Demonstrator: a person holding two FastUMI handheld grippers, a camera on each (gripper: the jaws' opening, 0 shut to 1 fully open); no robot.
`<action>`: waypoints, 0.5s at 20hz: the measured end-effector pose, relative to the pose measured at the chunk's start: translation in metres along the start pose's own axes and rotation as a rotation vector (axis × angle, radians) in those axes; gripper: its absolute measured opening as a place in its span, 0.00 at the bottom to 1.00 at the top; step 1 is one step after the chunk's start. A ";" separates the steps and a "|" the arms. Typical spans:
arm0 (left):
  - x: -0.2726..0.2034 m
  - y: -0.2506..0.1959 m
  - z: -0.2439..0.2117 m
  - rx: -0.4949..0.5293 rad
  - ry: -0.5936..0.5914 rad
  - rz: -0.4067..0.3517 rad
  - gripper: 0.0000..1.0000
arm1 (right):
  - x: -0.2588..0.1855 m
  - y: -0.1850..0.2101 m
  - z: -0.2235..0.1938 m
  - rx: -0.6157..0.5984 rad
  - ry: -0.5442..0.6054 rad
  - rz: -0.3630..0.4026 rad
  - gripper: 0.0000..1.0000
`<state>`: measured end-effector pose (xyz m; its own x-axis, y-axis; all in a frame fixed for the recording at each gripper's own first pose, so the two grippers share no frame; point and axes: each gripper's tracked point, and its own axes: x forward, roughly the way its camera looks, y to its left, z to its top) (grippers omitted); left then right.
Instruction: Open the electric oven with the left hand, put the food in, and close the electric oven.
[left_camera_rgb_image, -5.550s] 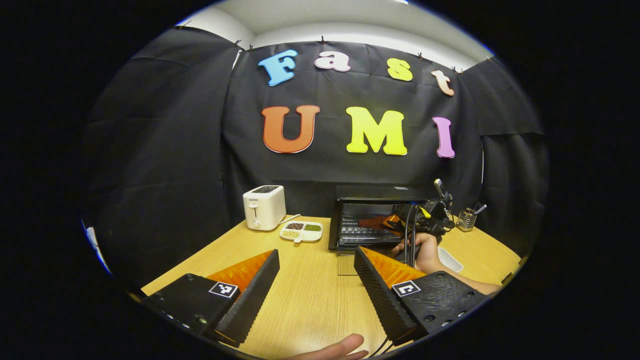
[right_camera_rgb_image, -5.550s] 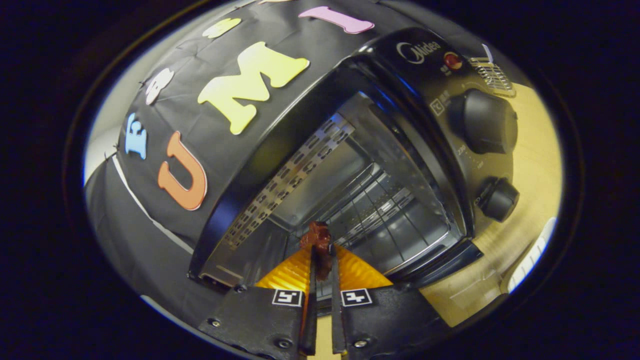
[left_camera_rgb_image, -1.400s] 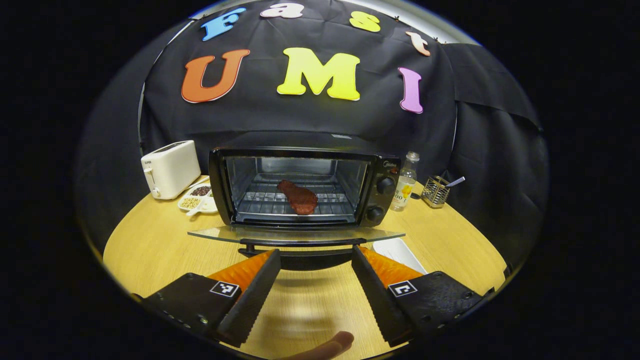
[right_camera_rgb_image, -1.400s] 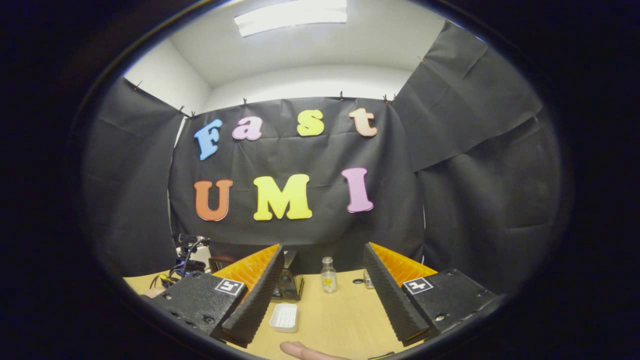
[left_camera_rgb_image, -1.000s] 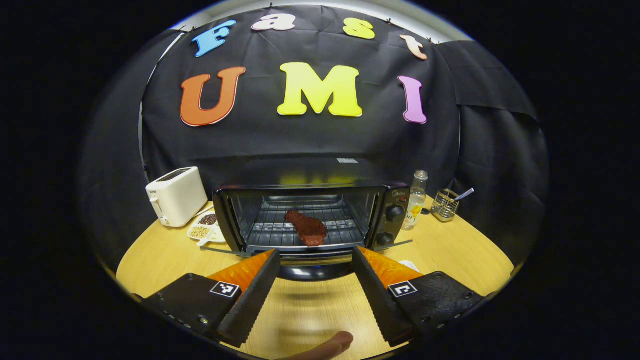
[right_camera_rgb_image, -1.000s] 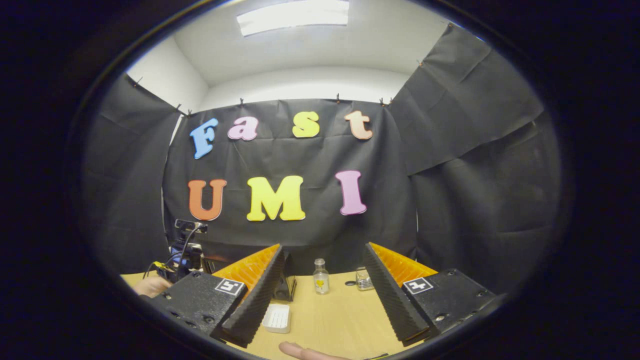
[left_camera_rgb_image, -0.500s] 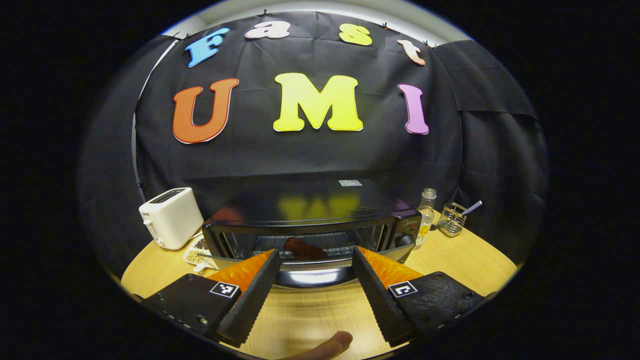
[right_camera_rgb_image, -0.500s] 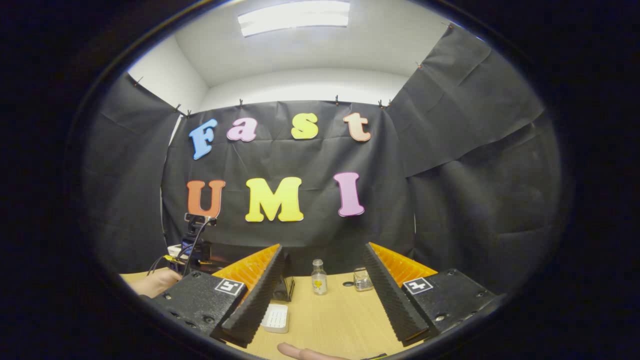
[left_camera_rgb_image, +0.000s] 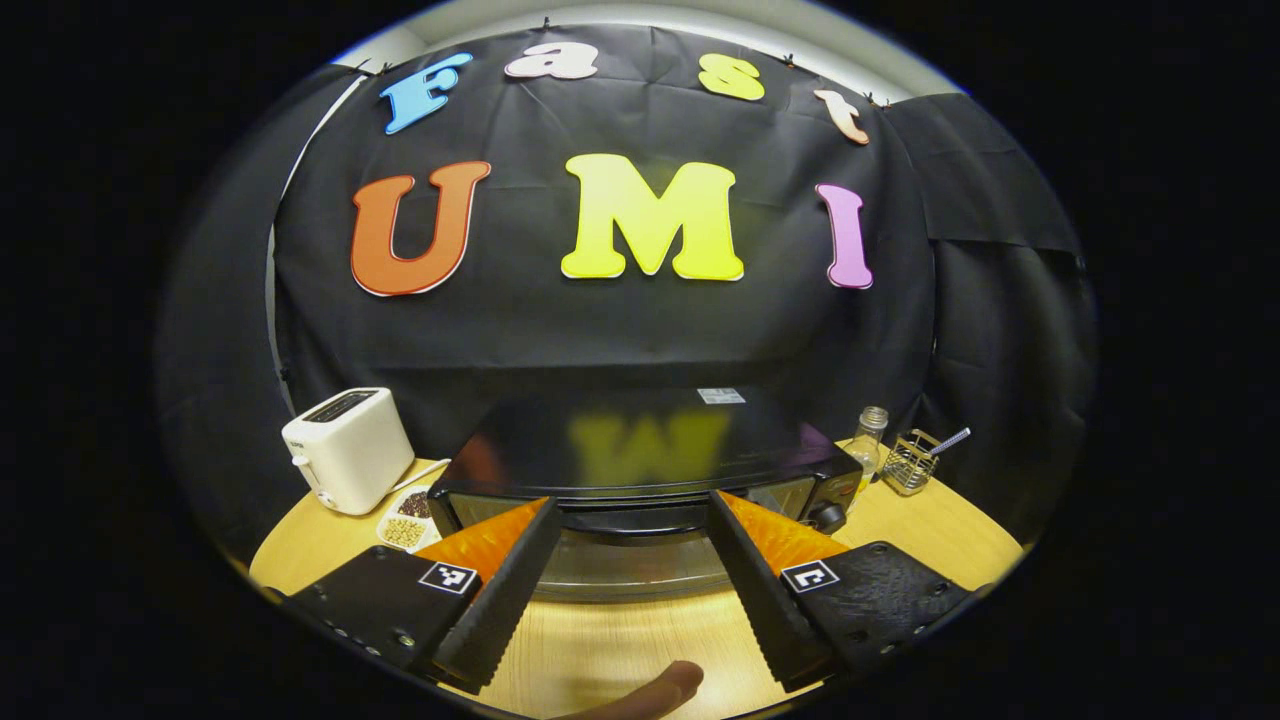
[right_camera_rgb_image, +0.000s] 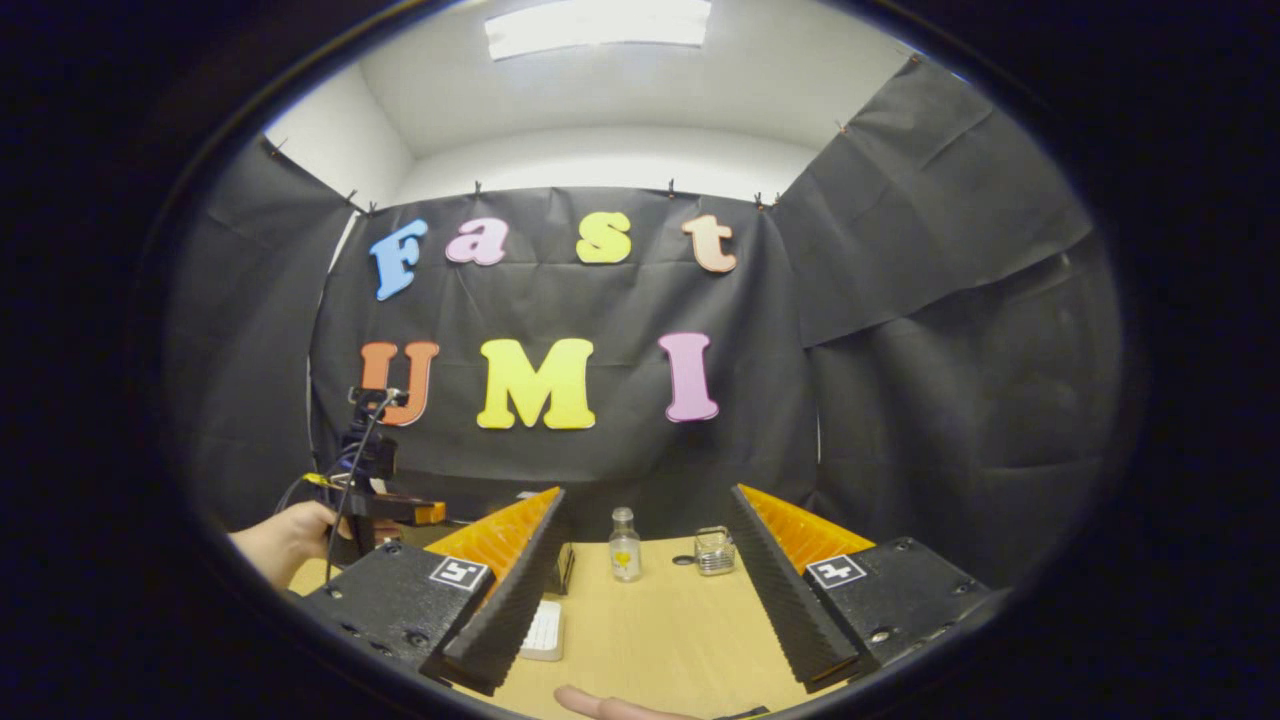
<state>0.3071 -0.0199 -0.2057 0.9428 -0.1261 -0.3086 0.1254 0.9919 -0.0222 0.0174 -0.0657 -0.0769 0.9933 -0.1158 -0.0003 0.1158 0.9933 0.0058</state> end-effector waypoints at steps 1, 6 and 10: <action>-0.009 0.001 0.004 0.010 -0.007 0.004 0.95 | 0.000 0.002 0.000 0.000 0.003 0.001 1.00; -0.061 -0.001 0.037 0.013 -0.094 0.023 0.94 | -0.004 0.015 0.003 0.010 -0.001 0.016 0.96; -0.115 0.002 0.052 0.018 -0.123 0.045 0.94 | -0.010 0.021 0.008 -0.001 -0.001 0.020 0.96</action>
<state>0.2154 -0.0041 -0.1214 0.9783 -0.0842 -0.1895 0.0870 0.9962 0.0069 0.0098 -0.0441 -0.0683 0.9954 -0.0954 0.0005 0.0954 0.9954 0.0050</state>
